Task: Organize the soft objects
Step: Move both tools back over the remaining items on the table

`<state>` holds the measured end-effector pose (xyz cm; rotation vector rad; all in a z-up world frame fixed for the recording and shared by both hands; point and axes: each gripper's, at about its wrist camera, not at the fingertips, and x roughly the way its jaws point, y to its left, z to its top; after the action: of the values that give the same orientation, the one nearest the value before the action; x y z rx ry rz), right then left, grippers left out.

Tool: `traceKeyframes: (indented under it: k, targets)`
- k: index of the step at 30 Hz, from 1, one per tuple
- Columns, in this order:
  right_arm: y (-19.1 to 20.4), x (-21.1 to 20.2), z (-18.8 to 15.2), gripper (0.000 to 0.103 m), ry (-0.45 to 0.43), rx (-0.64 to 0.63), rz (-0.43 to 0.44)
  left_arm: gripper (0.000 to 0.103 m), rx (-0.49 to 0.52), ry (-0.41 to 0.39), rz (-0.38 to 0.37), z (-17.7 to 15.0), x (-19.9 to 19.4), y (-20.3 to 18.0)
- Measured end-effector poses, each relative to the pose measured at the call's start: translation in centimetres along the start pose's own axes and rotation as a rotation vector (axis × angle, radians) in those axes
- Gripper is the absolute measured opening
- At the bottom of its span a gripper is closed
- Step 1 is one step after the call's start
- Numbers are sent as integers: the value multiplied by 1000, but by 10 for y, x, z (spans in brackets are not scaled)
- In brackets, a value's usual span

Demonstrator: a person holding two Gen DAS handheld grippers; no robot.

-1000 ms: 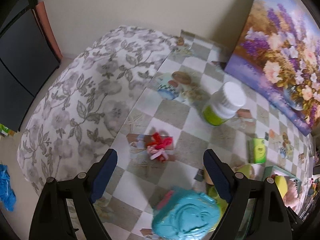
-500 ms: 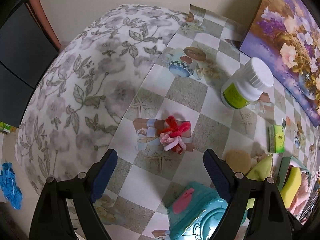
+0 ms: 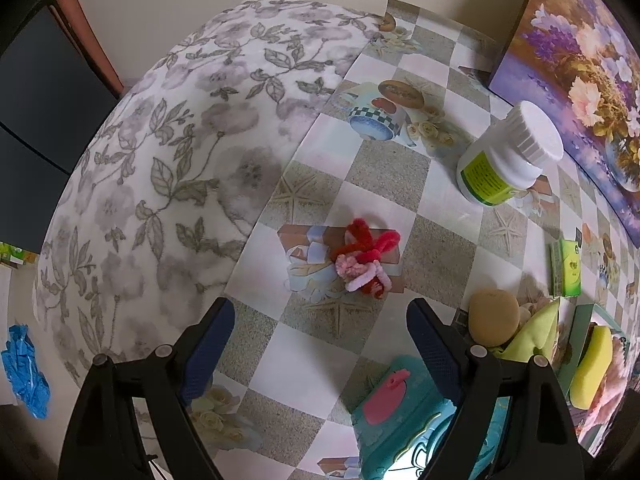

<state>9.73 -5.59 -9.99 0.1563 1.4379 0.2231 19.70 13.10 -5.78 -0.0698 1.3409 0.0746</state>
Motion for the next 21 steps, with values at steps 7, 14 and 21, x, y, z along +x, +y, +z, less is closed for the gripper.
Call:
traceKeyframes:
  k: [7,14,21]
  targets:
    - [8,12,-2,58,16,-25,-33,88,0,12,-11,2,4,-2]
    - [21,16,-4,59,19,-52,-49,88,-11,28,-14,5,10,0]
    - [30,17,-7,59,20,-72,-65,88,-3,24,-14,6,10,-2]
